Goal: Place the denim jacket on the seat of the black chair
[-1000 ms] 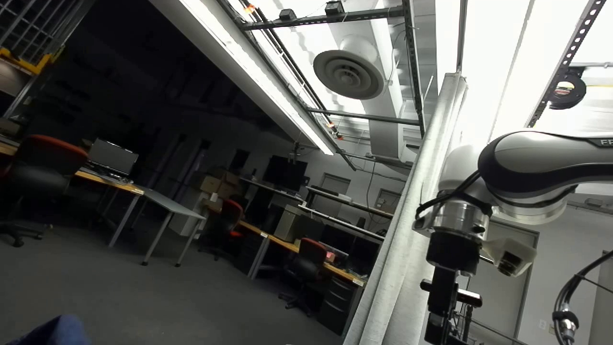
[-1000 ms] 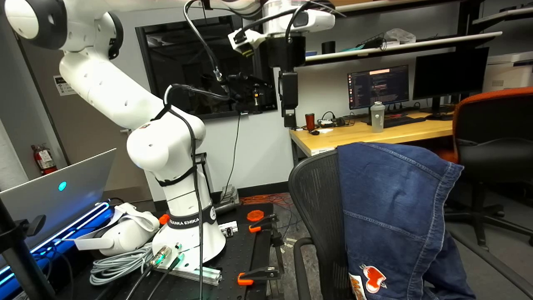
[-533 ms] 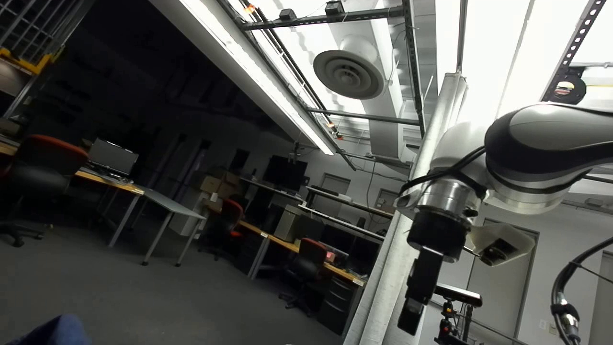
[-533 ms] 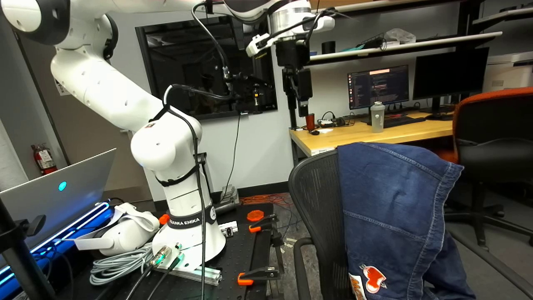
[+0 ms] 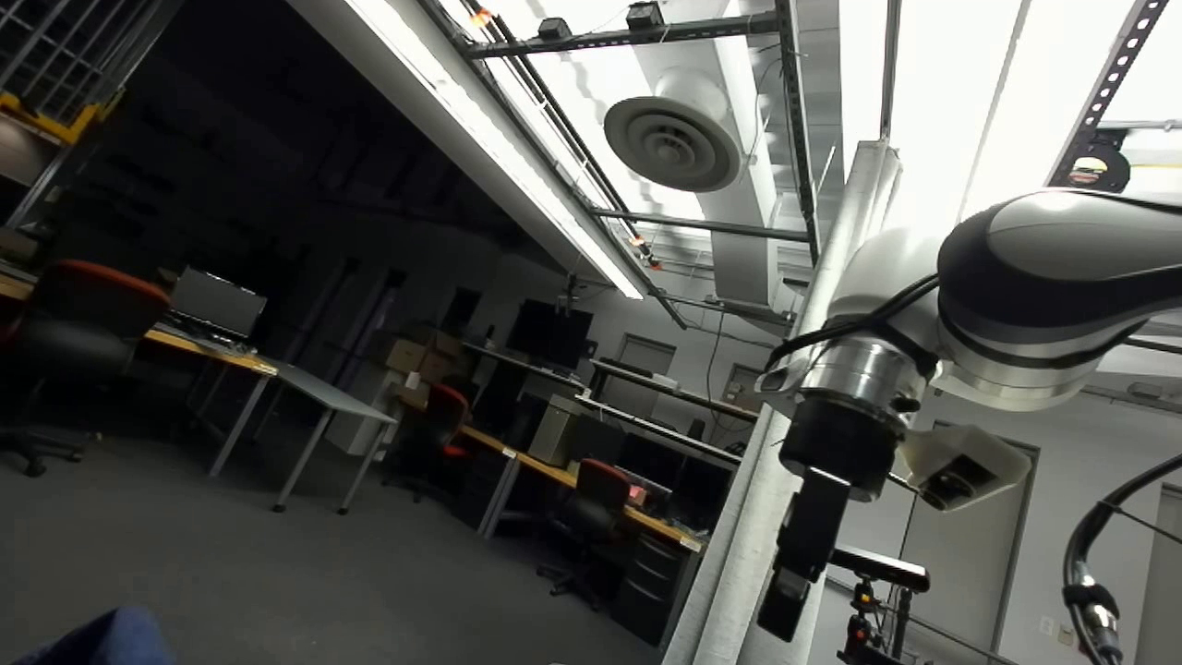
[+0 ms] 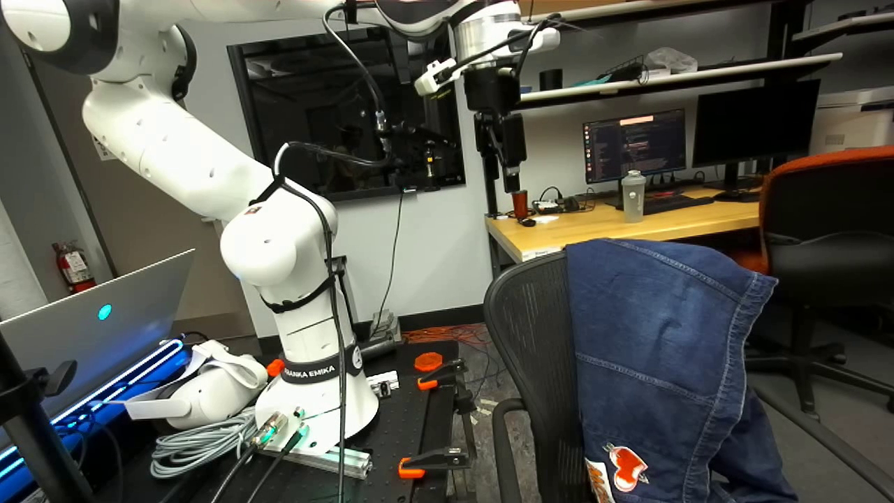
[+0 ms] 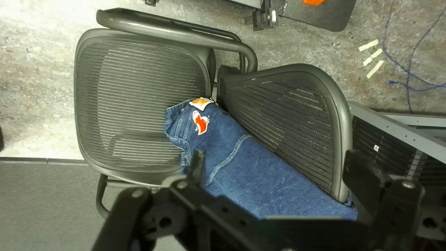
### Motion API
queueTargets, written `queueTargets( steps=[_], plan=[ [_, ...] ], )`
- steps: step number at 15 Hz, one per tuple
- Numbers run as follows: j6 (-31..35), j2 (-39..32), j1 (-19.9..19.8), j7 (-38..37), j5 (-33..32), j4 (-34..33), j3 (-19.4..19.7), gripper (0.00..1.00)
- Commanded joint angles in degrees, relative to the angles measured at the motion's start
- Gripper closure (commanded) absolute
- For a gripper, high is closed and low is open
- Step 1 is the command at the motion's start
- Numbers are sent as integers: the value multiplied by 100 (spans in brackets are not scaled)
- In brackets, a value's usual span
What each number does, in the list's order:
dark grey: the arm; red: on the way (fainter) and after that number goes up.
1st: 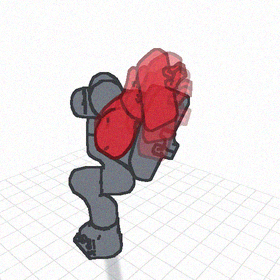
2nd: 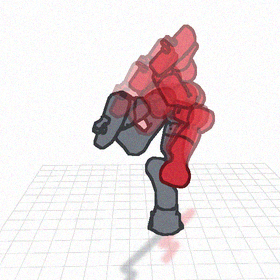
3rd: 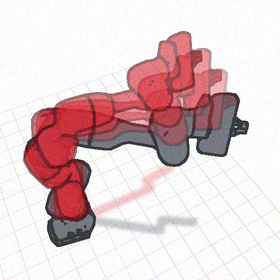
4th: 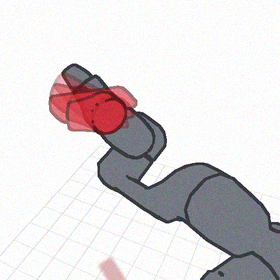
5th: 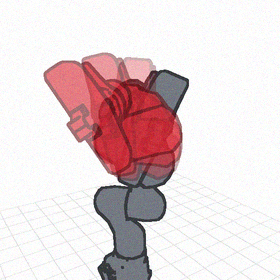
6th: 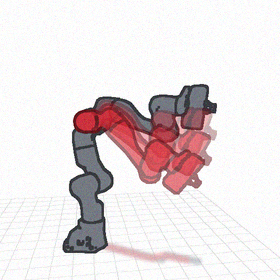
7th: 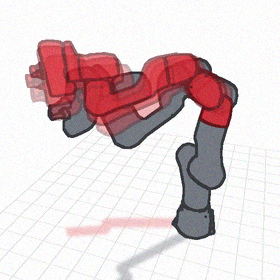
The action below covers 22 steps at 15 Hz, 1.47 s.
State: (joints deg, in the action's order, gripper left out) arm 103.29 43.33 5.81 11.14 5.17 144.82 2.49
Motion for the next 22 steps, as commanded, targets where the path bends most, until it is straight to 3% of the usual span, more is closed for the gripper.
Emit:
queueTargets(
  steps=[1, 7, 14, 17, 18, 22],
  plan=[
    [228, -21, -22, 28, 11, 79, -54, 0],
    [1728, -611, 152, -249, 242, 453, -365, 0],
    [3715, -1830, 588, -972, 1257, 378, -646, 0],
    [4130, -2148, 746, -1117, 1664, 309, -668, 0],
    [3924, -1892, 645, -991, 1390, 471, -662, 0],
    [4032, -2090, 685, -1043, 1509, 384, -673, 0]
  ],
)
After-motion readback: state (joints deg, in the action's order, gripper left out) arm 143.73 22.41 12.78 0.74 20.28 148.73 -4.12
